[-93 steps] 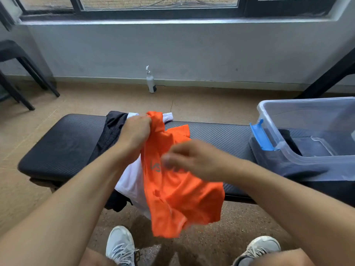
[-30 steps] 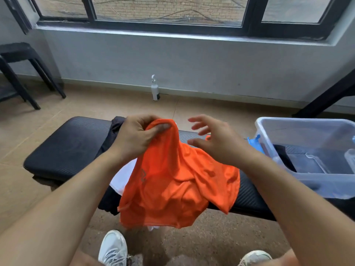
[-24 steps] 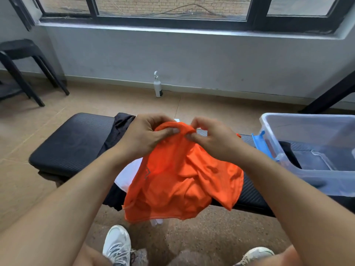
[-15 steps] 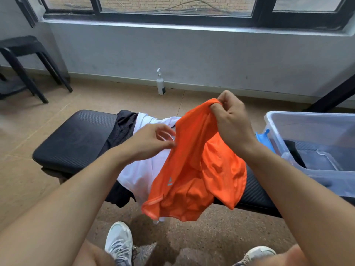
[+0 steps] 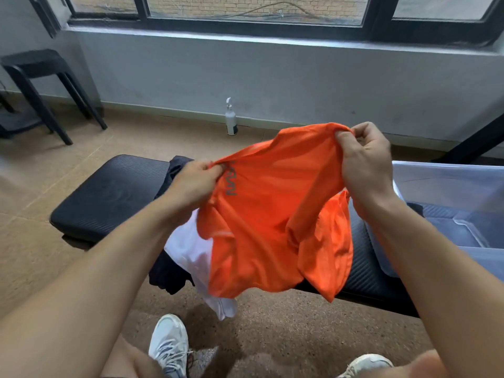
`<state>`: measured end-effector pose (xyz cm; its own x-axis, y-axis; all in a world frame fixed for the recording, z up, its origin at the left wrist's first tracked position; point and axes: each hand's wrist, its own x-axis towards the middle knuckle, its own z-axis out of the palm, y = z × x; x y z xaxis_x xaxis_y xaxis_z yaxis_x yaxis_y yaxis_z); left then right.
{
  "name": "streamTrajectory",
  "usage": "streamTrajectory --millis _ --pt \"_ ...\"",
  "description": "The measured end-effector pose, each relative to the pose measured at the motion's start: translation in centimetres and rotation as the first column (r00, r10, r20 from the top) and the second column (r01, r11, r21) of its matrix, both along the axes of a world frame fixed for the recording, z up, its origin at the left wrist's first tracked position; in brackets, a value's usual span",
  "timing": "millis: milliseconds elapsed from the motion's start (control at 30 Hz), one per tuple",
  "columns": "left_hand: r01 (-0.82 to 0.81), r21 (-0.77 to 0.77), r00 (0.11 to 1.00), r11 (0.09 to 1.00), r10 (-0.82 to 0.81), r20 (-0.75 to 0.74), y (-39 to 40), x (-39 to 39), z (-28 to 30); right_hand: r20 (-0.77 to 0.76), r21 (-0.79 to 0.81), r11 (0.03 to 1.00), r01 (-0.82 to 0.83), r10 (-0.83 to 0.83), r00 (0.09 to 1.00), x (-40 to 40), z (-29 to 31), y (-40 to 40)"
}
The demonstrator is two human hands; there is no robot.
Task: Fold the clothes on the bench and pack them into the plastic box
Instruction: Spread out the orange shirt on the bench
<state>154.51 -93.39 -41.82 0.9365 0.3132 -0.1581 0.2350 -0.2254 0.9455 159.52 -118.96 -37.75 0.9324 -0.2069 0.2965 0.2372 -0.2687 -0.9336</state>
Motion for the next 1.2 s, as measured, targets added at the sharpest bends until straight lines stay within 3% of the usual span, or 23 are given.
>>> streamTrajectory --millis 67,200,267,367,433,533,633,800,867,933,1033,1133,1200 --pt "-0.075 0.048 0.995 0.996 0.071 0.073 1.3 0.2 0.7 0.014 -0.026 0.998 0.051 -0.051 0.999 -0.1 -0.1 0.0" --pt "-0.108 0.367 0.989 0.924 0.061 0.138 4.1 0.9 0.7 0.051 -0.062 0.988 0.139 -0.136 0.989 -0.2 0.1 0.4" --pt "-0.137 0.464 0.99 0.875 0.105 0.093 5.0 0.8 0.4 0.035 -0.087 0.987 0.138 -0.135 0.99 0.0 0.1 0.4" --pt "-0.139 0.485 0.987 0.863 0.162 -0.005 5.7 0.3 0.3 0.007 -0.136 0.985 0.109 -0.109 0.994 0.2 -0.1 0.4" --pt "-0.154 0.398 0.982 0.904 0.184 -0.036 5.7 0.1 0.6 0.009 -0.142 0.984 0.107 -0.107 0.994 0.3 -0.1 0.5" --pt "-0.169 0.041 0.984 0.985 0.171 -0.046 5.7 -0.3 1.5 0.019 -0.13 0.986 0.108 -0.107 0.994 0.3 -0.1 0.7" --pt "-0.187 -0.167 0.982 0.968 0.185 -0.027 5.9 -0.4 2.3 0.012 -0.119 0.987 0.103 -0.103 0.995 0.3 -0.2 0.8" --pt "-0.219 -0.327 0.967 0.919 0.248 0.051 5.3 -0.2 3.1 -0.05 -0.106 0.994 -0.019 0.013 0.999 0.2 -0.6 1.6" --pt "-0.24 -0.266 0.948 0.934 0.284 0.142 4.3 -0.4 3.1 -0.093 -0.119 0.987 -0.108 0.097 0.991 -0.3 -1.0 2.6" --pt "-0.209 -0.066 0.942 0.976 0.219 0.253 2.8 -1.0 3.0 -0.112 -0.096 0.969 -0.226 0.215 0.97 -1.1 -1.3 3.8" --pt "0.066 0.174 0.957 0.983 -0.111 0.269 0.1 -2.1 2.7 -0.129 -0.111 0.877 -0.467 0.454 0.882 -2.6 -1.7 5.1" --pt "0.331 0.144 0.926 0.933 -0.351 0.142 -1.4 -2.8 2.9 -0.126 -0.178 0.798 -0.576 0.562 0.818 -3.3 -2.0 5.2" --pt "0.399 0.144 0.905 0.905 -0.414 0.096 -1.6 -2.8 3.0 -0.098 -0.202 0.802 -0.562 0.554 0.827 -3.3 -2.0 5.1"
